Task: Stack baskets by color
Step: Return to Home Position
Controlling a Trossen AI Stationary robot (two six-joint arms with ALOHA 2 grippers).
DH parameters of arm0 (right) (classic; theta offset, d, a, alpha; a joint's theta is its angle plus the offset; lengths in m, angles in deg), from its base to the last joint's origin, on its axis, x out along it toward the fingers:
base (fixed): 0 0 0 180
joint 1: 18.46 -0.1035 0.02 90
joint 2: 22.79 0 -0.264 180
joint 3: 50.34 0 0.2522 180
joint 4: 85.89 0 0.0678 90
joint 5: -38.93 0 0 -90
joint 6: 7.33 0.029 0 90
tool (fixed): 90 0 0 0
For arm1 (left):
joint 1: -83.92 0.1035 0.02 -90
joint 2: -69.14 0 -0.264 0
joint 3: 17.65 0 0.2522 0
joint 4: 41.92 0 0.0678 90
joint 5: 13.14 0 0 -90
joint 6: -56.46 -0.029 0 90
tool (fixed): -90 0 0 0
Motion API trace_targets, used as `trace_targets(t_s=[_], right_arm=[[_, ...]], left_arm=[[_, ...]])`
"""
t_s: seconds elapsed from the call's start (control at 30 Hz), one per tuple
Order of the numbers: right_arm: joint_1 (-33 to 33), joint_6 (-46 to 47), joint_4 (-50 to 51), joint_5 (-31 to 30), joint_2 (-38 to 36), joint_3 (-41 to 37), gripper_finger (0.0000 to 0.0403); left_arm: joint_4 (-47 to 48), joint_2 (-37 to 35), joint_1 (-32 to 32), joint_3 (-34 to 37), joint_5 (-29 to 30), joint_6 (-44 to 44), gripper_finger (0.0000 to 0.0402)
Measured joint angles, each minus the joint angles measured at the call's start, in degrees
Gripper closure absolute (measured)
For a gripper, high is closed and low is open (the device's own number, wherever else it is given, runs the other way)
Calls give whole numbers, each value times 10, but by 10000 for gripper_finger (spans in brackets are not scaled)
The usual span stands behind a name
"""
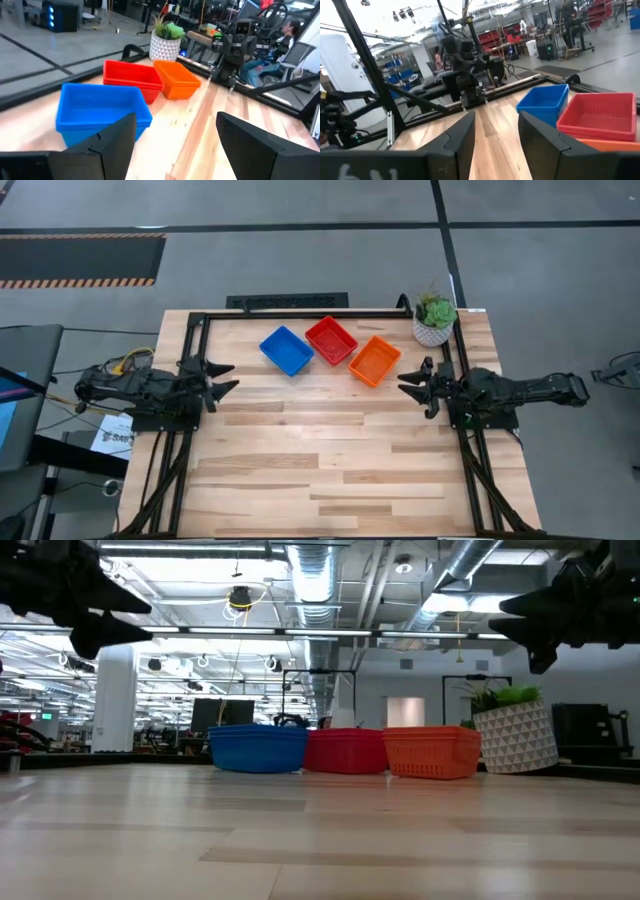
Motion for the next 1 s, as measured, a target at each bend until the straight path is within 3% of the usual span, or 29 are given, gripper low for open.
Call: trace_targets(t_s=[0.27, 0.47, 1.0], right_arm=[[0, 0, 19, 0, 0, 0, 227], [0, -5, 53, 0, -1, 0, 231], [0, -67, 129, 0, 0, -1, 233]], left_arm=[[-72, 0, 0, 84, -29, 18, 139], [-114, -1, -1, 91, -78, -10, 139], [-113, 2, -1, 91, -82, -29, 139]])
